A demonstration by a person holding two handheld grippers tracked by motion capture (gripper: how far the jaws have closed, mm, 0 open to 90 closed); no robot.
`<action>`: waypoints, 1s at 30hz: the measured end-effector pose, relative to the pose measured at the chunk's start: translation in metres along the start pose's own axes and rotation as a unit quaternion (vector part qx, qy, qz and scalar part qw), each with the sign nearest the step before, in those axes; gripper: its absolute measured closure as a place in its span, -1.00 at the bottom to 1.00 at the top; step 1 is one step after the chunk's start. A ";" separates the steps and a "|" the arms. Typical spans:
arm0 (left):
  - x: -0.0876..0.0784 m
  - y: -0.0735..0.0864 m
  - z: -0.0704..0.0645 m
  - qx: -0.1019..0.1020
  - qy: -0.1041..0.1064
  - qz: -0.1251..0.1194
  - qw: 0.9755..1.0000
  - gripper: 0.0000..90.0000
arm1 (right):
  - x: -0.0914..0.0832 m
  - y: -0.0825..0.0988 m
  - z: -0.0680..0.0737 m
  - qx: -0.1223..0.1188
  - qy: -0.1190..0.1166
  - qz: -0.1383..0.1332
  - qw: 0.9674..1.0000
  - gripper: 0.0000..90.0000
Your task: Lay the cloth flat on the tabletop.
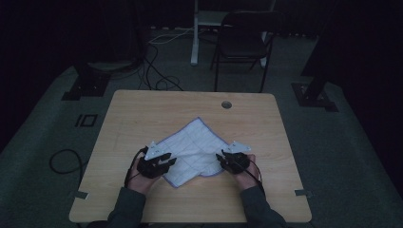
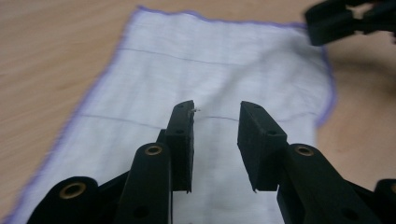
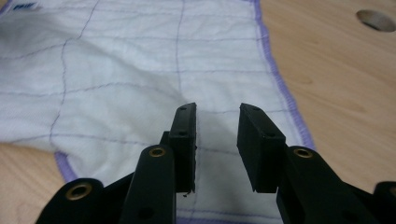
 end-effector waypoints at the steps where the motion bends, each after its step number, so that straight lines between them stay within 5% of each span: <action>1: 0.009 0.001 -0.010 0.010 0.015 0.010 1.000 0.48 | 0.000 0.003 0.001 0.000 -0.001 0.000 1.000 0.52; 10: 0.041 0.010 -0.040 0.058 0.054 0.062 0.995 0.40 | -0.007 0.006 0.001 0.003 -0.004 -0.005 1.000 0.52; 19: 0.058 0.019 -0.048 0.105 0.024 0.101 0.989 0.42 | -0.012 0.011 0.005 0.006 -0.011 -0.007 1.000 0.51; 22: 0.058 0.018 -0.048 0.105 0.023 0.107 0.988 0.60 | -0.013 0.011 0.007 0.006 -0.012 -0.008 1.000 0.51; 24: 0.057 0.016 -0.047 0.096 0.027 0.107 0.989 0.91 | -0.013 0.011 0.008 0.007 -0.013 -0.008 1.000 0.51; 30: 0.048 0.004 -0.041 0.082 0.036 0.088 0.992 0.95 | -0.015 0.010 0.008 0.005 -0.014 -0.013 1.000 0.51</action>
Point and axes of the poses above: each handheld gripper's, and its own axes: x roughly forward along the jaws, y roughly out of its underside, z roughly to its left, the point moved 4 cm from there along x, roughly forward along the jaws, and after that the axes turned 13 degrees about y, right-handed, at the moved point
